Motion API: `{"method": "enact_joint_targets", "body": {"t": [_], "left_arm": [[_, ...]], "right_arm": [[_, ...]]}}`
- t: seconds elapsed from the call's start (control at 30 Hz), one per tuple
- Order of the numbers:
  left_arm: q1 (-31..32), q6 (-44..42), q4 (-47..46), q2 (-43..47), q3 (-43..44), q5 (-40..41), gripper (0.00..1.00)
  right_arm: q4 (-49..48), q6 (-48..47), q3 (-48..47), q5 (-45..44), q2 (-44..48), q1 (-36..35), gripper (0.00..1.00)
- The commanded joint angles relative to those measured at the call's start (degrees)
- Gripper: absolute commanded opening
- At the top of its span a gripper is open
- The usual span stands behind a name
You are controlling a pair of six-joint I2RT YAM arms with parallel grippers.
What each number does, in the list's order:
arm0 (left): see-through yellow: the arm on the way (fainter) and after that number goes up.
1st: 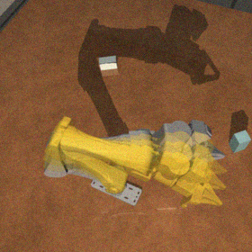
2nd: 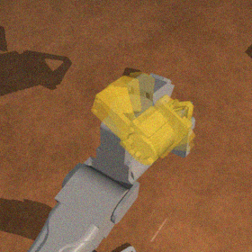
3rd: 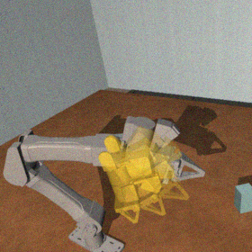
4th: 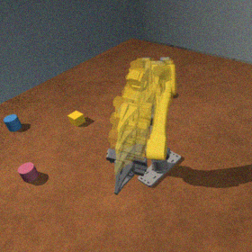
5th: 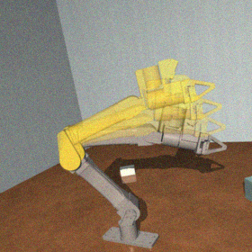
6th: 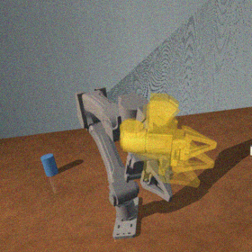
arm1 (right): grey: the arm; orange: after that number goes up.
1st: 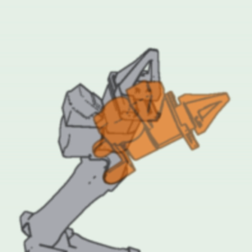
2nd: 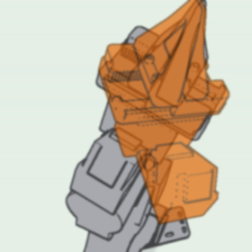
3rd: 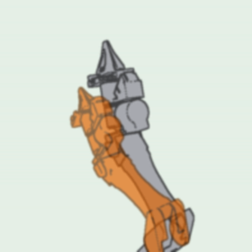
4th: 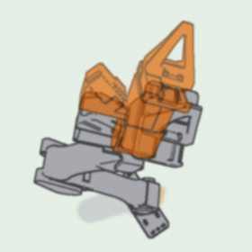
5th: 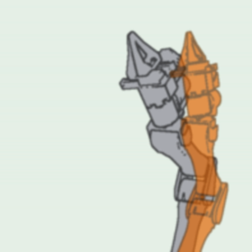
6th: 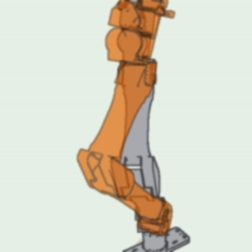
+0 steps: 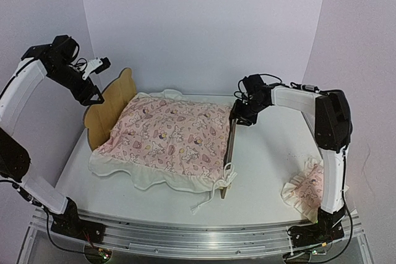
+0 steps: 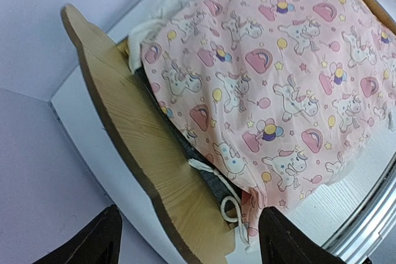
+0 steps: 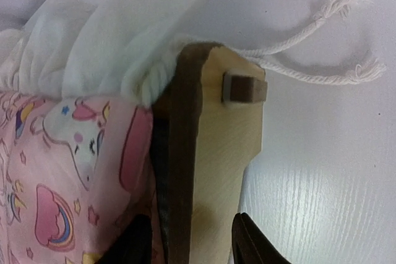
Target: Set up the pet bed
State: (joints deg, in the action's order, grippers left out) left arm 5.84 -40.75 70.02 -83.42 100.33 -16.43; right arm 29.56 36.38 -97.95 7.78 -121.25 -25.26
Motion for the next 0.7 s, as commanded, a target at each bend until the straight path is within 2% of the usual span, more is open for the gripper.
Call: {"method": "enact_joint_targets", "body": {"t": [0.0,0.07,0.2,0.37,0.5,0.6,0.67], "left_arm": [[0.1,-3.1,-4.7,2.1,8.7,-9.1,0.75],[0.7,-4.3,-3.5,1.3,12.6,-16.1,0.74],[6.2,-1.8,-6.2,-0.3,11.6,-19.6,0.77],[23.8,-1.4,-11.2,-3.5,-0.2,-15.8,0.78],[37.4,-3.7,-18.0,-8.4,-8.1,-9.7,0.79],[44.7,-6.0,-22.8,-11.0,-12.5,-8.7,0.78],[47.0,-6.8,-25.3,-12.7,-13.9,-10.6,0.77]], "right_arm": [[2.1,-4.6,5.3,4.6,12.1,-0.1,0.48],[3.7,-5.4,8.8,7.0,15.5,-0.4,0.48],[6.5,-7.9,17.0,9.2,24.4,-3.3,0.45],[6.8,-7.7,26.1,10.7,34.2,-8.9,0.43],[6.8,-5.1,31.0,11.5,37.7,-13.1,0.45],[6.7,-3.0,34.3,11.9,39.5,-16.0,0.44],[6.4,-1.7,36.5,11.8,40.6,-17.3,0.41]]}}
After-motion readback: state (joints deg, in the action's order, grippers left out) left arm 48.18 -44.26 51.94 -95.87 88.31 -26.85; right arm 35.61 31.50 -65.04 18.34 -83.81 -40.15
